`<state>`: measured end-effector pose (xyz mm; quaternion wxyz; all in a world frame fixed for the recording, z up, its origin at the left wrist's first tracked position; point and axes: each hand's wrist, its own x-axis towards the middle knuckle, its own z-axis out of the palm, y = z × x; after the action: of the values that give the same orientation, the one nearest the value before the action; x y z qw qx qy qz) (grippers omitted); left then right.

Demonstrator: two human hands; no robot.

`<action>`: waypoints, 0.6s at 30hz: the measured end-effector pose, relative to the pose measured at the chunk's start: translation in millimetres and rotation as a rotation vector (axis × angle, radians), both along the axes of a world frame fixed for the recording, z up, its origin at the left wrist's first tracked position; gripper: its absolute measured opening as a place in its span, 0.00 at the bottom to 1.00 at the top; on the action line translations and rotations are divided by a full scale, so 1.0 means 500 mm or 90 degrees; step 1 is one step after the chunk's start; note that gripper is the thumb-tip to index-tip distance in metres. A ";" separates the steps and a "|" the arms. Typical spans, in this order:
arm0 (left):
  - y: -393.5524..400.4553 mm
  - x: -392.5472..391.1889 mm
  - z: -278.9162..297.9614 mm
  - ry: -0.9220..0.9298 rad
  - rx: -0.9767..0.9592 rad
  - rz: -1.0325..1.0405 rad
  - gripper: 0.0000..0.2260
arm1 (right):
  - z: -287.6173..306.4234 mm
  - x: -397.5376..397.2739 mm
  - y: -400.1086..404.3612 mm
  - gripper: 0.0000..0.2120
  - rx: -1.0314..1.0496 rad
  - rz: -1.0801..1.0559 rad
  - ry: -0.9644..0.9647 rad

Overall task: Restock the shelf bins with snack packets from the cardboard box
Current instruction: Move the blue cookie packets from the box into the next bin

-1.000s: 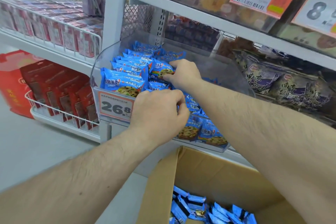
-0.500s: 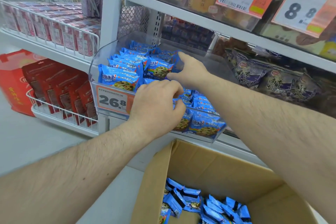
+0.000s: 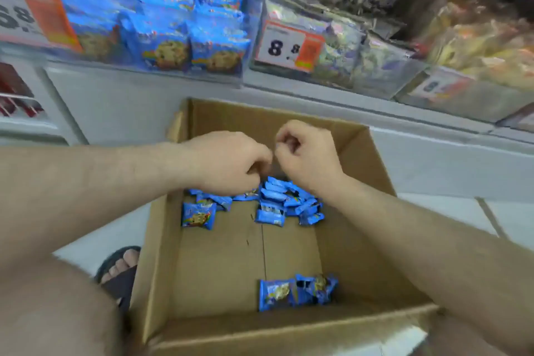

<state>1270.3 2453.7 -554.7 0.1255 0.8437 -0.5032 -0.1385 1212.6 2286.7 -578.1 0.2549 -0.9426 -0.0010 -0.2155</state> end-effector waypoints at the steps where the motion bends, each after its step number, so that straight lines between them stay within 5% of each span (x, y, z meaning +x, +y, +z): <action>1: -0.007 -0.009 -0.018 0.015 0.068 -0.035 0.08 | -0.040 -0.016 -0.019 0.04 0.002 -0.016 0.115; 8: -0.037 -0.032 -0.087 0.098 0.292 -0.142 0.14 | -0.302 -0.096 -0.098 0.08 -0.265 0.155 0.823; 13: -0.047 -0.007 -0.113 0.160 0.316 -0.114 0.13 | -0.414 -0.128 -0.082 0.13 -0.474 0.329 0.891; 18: -0.042 0.018 -0.137 0.195 0.313 -0.067 0.12 | -0.477 -0.153 -0.055 0.19 -0.494 0.355 0.963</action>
<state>1279.1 2432.7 -623.1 -0.0155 0.7907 -0.4731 -0.3882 1136.2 2259.1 -816.3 -0.1060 -0.8182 -0.1345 0.5488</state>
